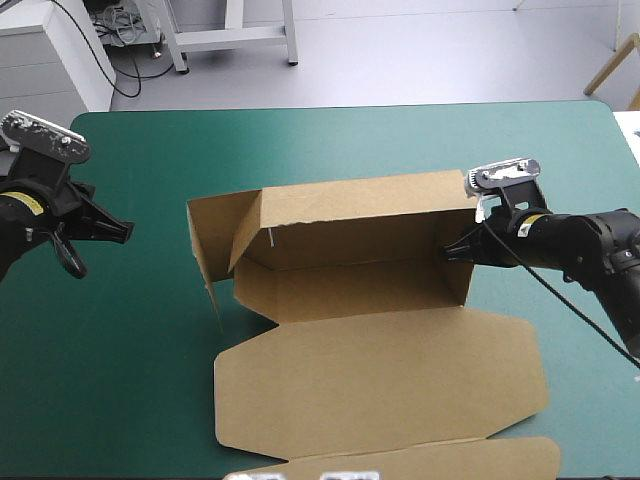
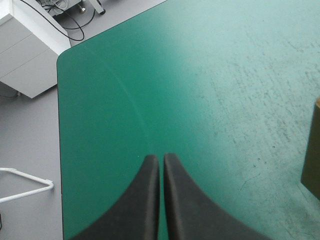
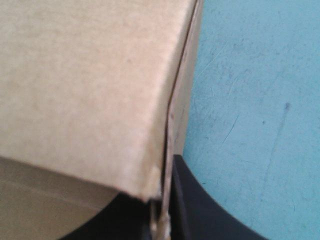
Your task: Fold the box
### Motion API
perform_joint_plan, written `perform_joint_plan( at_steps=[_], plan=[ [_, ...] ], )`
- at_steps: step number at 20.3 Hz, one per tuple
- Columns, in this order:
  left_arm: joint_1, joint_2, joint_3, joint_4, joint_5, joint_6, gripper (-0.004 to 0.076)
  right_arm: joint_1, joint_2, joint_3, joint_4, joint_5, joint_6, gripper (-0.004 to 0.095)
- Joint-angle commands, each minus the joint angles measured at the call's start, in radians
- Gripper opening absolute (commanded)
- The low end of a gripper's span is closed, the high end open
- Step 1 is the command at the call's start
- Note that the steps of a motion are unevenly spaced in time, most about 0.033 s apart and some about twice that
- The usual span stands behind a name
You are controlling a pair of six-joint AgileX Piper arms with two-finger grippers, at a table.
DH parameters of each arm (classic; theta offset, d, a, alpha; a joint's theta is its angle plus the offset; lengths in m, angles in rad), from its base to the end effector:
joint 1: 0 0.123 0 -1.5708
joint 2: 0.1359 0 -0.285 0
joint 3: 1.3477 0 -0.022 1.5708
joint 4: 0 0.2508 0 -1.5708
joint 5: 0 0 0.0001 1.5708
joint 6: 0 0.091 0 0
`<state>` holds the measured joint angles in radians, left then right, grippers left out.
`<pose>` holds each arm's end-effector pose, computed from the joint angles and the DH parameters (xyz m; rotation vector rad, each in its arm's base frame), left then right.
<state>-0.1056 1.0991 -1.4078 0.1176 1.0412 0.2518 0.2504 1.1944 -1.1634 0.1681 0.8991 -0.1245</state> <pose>0.2013 -0.0121 0.4548 0.4039 2.1815 0.2261 0.2312 0.0714 0.3688 -0.3850 2.3833 0.2648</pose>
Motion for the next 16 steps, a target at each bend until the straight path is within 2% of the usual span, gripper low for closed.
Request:
perform_joint_plan(
  at_steps=[1,5,11,14,16],
  plan=[
    [0.002,-0.016,-0.030,-0.001,-0.064,-0.013,0.0010,-0.003,0.047,-0.036,-0.011,0.043,0.017,-0.0019],
    [0.002,-0.016,-0.030,-0.001,-0.062,-0.013,0.0010,-0.003,0.190,-0.061,-0.011,0.049,0.015,-0.0019],
    [0.002,-0.016,-0.030,-0.014,-0.060,-0.013,0.0010,-0.003,0.439,-0.324,-0.020,-0.001,0.013,-0.0008],
    [0.002,-0.016,-0.030,-0.027,-0.060,-0.013,0.0010,-0.003,0.540,-0.436,-0.026,0.029,0.013,0.0077],
    [0.002,-0.016,-0.030,-0.028,-0.053,-0.013,0.0010,-0.003,0.606,-0.504,-0.026,0.038,0.011,0.0214]
  ],
)
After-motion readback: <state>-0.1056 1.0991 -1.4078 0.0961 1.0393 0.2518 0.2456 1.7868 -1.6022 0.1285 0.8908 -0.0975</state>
